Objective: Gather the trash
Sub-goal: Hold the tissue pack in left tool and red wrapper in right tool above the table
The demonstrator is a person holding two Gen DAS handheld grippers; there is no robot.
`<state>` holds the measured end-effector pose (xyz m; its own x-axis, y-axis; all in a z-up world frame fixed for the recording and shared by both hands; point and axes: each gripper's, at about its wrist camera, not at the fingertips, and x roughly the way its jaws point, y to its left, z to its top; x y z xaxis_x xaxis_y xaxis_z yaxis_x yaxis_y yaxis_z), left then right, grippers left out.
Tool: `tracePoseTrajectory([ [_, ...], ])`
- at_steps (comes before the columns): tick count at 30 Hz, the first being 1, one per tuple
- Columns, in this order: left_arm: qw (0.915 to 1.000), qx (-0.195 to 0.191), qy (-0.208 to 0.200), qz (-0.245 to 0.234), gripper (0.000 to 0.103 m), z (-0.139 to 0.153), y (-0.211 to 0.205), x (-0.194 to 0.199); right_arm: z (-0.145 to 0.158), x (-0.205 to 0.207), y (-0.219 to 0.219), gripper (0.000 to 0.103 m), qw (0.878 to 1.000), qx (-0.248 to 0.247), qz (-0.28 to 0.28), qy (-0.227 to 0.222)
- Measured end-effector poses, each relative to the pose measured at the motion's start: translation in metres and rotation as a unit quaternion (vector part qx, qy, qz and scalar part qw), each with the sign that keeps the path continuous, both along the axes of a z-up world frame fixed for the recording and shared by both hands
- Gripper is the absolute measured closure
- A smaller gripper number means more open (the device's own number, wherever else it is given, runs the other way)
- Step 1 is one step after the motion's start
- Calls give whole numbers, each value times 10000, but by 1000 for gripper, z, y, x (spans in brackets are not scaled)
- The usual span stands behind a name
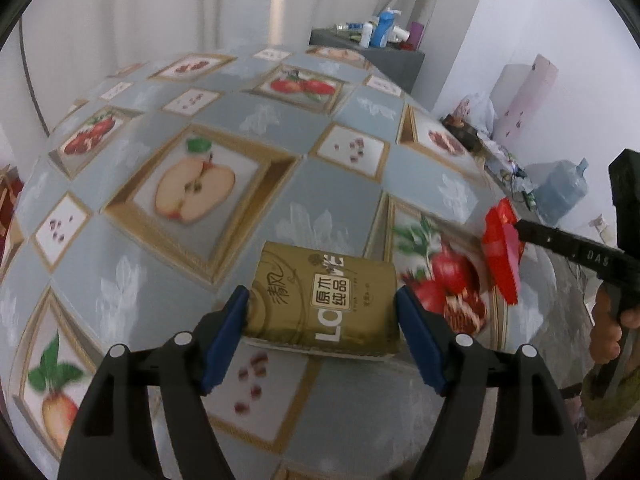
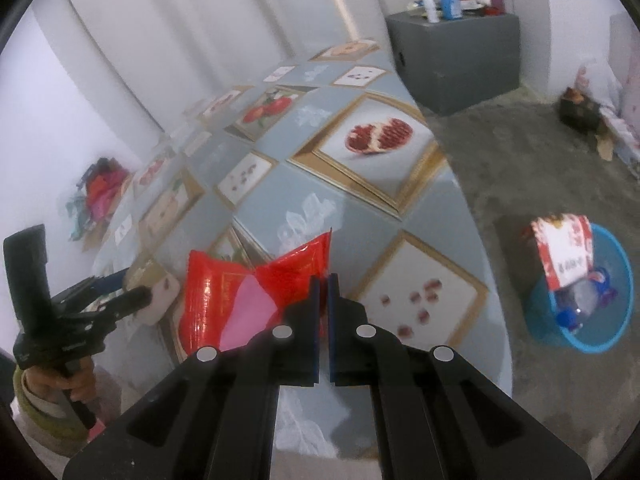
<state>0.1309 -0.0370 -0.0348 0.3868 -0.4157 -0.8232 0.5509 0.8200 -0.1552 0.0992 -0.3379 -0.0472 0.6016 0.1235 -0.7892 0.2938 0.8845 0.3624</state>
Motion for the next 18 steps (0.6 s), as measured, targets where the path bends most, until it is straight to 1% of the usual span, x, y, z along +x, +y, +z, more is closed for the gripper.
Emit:
tracePoseTrajectory([
  [1, 10000, -6, -28, 1, 23, 1, 0, -2, 0, -1, 0, 101, 10000, 18, -21, -7],
  [3, 9999, 13, -157, 1, 20, 3, 1, -7, 0, -4, -2, 101, 9999, 64, -102, -13],
  [5, 9995, 171, -274, -34, 19, 3, -4, -9, 1, -3, -3, 99, 9998, 103, -151, -40],
  [7, 9984, 408, -390, -82, 19, 1, -9, -9, 2, -3, -3, 97, 9997, 118, -192, -57],
  [10, 9981, 470, -381, -66, 19, -1, -11, -8, 3, -4, -3, 96, 9997, 116, -204, -85],
  [11, 9984, 463, -338, -32, 19, -3, -11, -7, 3, -5, -3, 94, 9997, 127, -206, -88],
  [14, 9983, 501, -272, 74, 19, -8, -12, -6, 1, -5, -5, 82, 9994, 213, -238, -89],
  [18, 9982, 540, -243, 138, 19, -13, -13, -6, -1, -6, -9, 76, 9987, 421, -281, -115],
])
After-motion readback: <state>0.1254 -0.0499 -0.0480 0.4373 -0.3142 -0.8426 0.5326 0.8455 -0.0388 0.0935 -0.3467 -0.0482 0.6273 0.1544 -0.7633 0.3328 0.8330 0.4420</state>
